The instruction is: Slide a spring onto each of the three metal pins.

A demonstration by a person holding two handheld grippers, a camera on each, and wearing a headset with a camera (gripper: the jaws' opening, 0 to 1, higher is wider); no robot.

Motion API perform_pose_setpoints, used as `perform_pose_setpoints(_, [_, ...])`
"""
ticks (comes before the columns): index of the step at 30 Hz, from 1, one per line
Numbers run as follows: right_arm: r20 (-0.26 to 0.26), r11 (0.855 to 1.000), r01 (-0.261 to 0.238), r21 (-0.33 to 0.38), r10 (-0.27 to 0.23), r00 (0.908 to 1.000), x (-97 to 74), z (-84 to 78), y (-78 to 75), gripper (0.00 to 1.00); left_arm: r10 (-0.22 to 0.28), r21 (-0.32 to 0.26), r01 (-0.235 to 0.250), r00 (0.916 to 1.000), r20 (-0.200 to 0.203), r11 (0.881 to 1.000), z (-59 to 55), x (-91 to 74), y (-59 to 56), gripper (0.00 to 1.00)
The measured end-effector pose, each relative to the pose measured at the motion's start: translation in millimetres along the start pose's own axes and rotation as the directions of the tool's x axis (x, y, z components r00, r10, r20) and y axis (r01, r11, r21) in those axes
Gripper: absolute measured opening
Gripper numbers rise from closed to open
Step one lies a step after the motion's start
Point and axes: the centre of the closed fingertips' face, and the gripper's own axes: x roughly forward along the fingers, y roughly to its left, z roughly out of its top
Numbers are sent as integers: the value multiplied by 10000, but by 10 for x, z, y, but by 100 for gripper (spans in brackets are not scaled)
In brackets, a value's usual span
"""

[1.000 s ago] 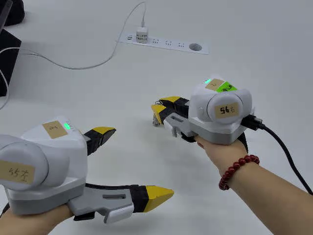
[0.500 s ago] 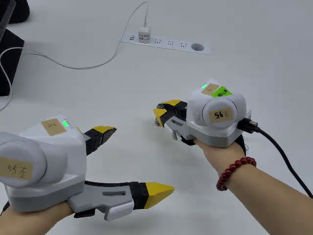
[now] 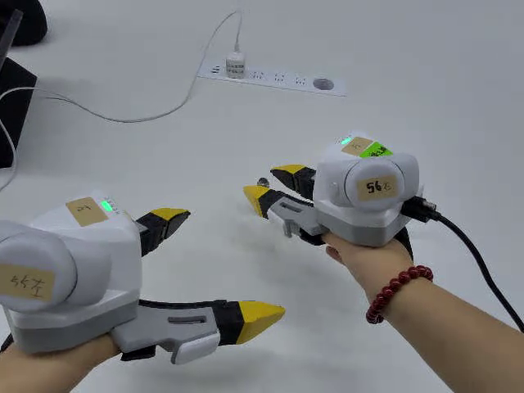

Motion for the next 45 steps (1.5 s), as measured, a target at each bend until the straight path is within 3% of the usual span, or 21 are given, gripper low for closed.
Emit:
perform_pose_setpoints(19, [171,9932,721,911,-739,9971,-599,47,-195,43,-297,1127,290,9996,41,9932,126,164,-99,84])
perform_pose_setpoints(24, [119,9917,941,875,-955,9954,-759,27,-241,45,-71,1461,138,9989,-467,9892,84,236,-51,78])
perform_pose_setpoints(31, [2,9858,1271,1101,-1279,9918,-966,-52,-332,45,-36,1674,122,9987,-517,9858,111,341,-44,73])
perform_pose_setpoints(34, [-31,9836,1370,1177,-1376,9905,-1039,-94,-364,46,42,2185,183,9948,-1021,9757,46,395,-25,67])
perform_pose_setpoints(39, [-200,9850,1349,1074,-1335,9908,-1151,-183,-382,46,-273,2228,486,9948,-977,9737,66,506,-71,65])
perform_pose_setpoints(45, [-221,9864,1262,1057,-1245,9920,-1256,-236,-428,46,-362,2237,569,9948,-957,9730,91,654,-51,59])
